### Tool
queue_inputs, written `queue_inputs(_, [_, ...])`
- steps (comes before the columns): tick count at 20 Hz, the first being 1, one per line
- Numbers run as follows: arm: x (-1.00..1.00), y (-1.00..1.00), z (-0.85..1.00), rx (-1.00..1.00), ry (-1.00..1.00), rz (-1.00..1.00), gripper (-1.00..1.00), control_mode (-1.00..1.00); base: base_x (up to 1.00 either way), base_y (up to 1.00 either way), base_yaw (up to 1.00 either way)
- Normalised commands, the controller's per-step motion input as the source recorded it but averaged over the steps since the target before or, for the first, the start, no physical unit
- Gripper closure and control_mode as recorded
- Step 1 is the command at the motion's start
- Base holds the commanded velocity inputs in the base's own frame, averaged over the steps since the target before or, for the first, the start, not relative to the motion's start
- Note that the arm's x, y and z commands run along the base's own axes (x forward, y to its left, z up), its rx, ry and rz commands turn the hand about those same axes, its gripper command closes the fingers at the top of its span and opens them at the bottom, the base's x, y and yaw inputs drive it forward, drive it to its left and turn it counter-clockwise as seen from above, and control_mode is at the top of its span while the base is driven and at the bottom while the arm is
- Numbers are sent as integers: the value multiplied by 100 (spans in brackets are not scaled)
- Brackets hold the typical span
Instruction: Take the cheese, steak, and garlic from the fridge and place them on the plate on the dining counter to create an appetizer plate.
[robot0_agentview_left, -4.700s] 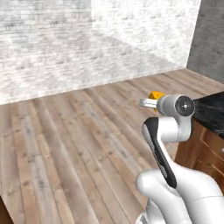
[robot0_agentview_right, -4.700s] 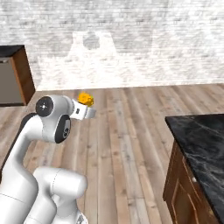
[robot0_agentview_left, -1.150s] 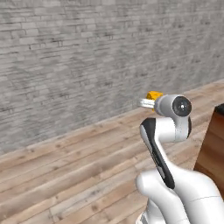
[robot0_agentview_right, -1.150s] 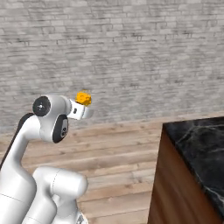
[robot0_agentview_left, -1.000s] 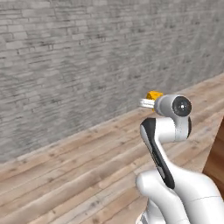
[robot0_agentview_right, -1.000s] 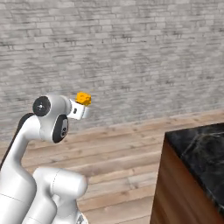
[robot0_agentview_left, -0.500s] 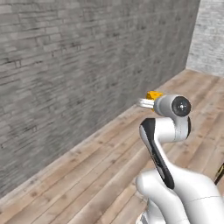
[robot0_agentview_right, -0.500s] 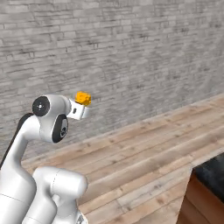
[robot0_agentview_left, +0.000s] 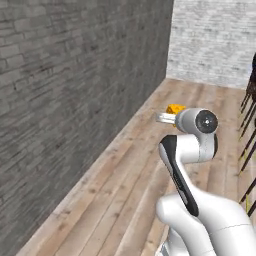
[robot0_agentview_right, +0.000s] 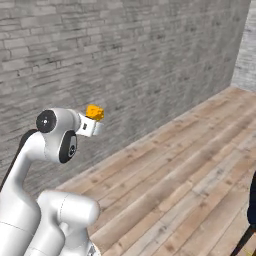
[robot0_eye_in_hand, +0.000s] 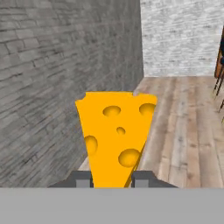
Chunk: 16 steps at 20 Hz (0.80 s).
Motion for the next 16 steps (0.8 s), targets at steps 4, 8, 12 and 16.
queue_inputs(4, [0, 0, 0, 0, 0, 0, 100, 100, 100, 16, -48])
queue_inputs(8, [0, 0, 0, 0, 0, 0, 100, 100, 100, 18, -48])
queue_inputs(12, [0, 0, 0, 0, 0, 0, 100, 100, 100, 27, -47])
queue_inputs(16, [0, 0, 0, 0, 0, 0, 100, 100, 100, 38, -46])
